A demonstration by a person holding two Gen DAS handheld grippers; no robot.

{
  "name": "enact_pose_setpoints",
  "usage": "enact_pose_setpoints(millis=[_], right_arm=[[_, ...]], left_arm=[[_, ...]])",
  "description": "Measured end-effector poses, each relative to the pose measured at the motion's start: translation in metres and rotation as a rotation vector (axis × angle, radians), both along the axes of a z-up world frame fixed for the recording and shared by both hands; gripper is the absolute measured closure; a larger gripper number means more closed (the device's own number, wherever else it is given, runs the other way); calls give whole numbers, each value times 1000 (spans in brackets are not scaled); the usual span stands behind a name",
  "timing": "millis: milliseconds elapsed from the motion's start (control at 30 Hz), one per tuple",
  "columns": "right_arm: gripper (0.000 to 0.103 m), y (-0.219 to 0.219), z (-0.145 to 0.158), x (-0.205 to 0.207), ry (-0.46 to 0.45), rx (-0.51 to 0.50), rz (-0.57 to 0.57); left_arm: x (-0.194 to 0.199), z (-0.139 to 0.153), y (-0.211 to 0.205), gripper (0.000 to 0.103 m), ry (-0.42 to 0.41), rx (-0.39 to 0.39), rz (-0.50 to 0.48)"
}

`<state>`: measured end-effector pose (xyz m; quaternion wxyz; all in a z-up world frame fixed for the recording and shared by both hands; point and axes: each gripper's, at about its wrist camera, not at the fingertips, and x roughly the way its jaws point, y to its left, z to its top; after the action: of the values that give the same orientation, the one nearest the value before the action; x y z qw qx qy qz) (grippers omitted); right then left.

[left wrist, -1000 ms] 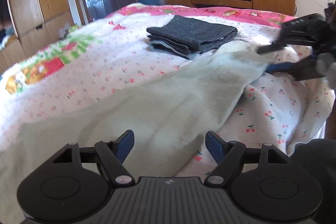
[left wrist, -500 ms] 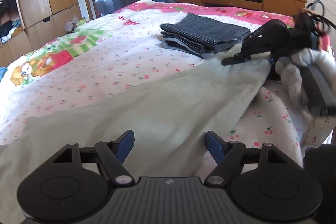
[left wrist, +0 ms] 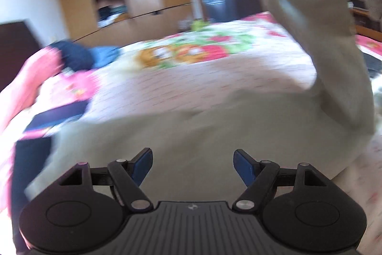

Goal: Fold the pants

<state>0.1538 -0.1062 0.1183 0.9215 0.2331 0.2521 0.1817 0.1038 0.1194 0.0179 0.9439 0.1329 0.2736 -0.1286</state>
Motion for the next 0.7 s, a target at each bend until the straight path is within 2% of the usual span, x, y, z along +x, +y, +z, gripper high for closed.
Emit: enact_pose_setpoints(millis=[133,267,367,467,567,633,700], right_arm=[[100,134,-34,30,13,-146,200],[100,215,-62,20,6,-287,314],[100,247,-68,-2,-107,-493,354],[100,261,-70,-12,-158,-601,352],[100,261,-66,-10,-166,-594,304],[100,264,-57,-9,-210,-592,250],[95,275,-53,-2,-245,-630,256]], left_arm=[[-13,-2,48,16,7,-21,101],[-29,-6,72,16,-2,-36,138],[-38,-9,79,15,-3,-67,136],[-39,-10,81,15,-5,-108,126],[-41,-10,83,15,-12,-129,121],[-43,-8,85,15,-19,-139,121],[-46,-7,87,16,-22,-144,122]])
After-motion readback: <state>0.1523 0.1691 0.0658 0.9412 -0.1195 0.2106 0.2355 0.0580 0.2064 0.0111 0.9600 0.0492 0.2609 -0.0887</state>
